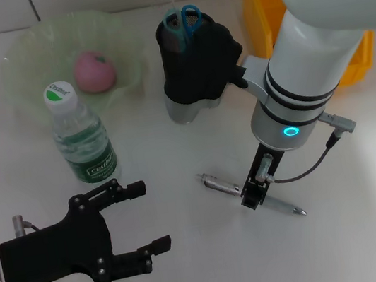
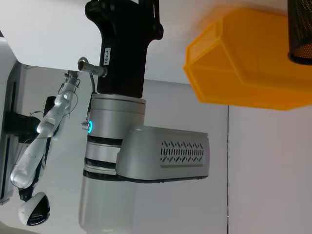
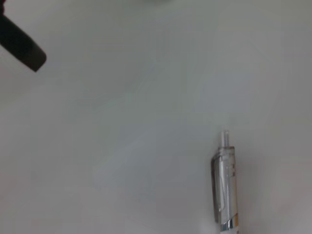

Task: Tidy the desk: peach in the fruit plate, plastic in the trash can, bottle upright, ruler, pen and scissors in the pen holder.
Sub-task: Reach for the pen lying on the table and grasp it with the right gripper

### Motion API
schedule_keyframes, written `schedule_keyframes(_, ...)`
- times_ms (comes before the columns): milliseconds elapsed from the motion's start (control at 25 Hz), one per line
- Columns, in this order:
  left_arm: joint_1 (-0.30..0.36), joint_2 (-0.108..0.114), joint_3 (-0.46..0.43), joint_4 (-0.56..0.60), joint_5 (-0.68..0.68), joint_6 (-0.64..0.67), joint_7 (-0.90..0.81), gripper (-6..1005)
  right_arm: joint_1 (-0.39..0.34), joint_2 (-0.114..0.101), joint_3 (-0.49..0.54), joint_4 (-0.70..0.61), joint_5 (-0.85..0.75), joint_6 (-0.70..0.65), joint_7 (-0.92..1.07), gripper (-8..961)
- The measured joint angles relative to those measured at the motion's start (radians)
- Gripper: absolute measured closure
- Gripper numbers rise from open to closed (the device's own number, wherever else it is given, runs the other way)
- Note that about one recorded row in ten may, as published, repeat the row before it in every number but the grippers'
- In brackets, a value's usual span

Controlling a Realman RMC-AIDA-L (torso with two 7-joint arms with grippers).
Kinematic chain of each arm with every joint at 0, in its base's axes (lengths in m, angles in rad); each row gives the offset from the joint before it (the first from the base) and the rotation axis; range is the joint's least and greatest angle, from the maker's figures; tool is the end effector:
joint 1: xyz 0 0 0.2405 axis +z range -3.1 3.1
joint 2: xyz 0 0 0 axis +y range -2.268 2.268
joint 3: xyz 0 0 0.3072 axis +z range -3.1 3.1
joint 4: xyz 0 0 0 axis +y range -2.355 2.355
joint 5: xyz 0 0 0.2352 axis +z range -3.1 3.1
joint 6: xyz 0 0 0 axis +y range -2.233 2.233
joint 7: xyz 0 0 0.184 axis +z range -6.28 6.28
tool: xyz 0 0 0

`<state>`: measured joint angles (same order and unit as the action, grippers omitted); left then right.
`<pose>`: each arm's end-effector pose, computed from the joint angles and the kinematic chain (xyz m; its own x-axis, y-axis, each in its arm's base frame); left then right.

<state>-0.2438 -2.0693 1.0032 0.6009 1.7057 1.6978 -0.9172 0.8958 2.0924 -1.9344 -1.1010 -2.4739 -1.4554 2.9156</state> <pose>-0.3330 0.2695 -0.0835 0.8095 0.0905 0.5802 0.2180 -0.9637 -0.1539 0.1596 0.3798 -0.1763 0.6853 -0.5279 0.5017 -0.4018 -0.8486 -0.3440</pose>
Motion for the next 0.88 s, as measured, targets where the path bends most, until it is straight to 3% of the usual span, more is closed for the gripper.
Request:
schedule_keyframes(680, -0.002, 0.0, 0.0, -0.003, 0.0, -0.001, 0.005, 135, 0.022, 0.0, -0.055, 0.025, -0.003, 0.012, 0.025, 669)
schedule_keyframes(880, -0.003, -0.001, 0.0, -0.003, 0.0, -0.003, 0.007, 135, 0.021, 0.0, -0.057, 0.033, 0.0, 0.022, 0.025, 790)
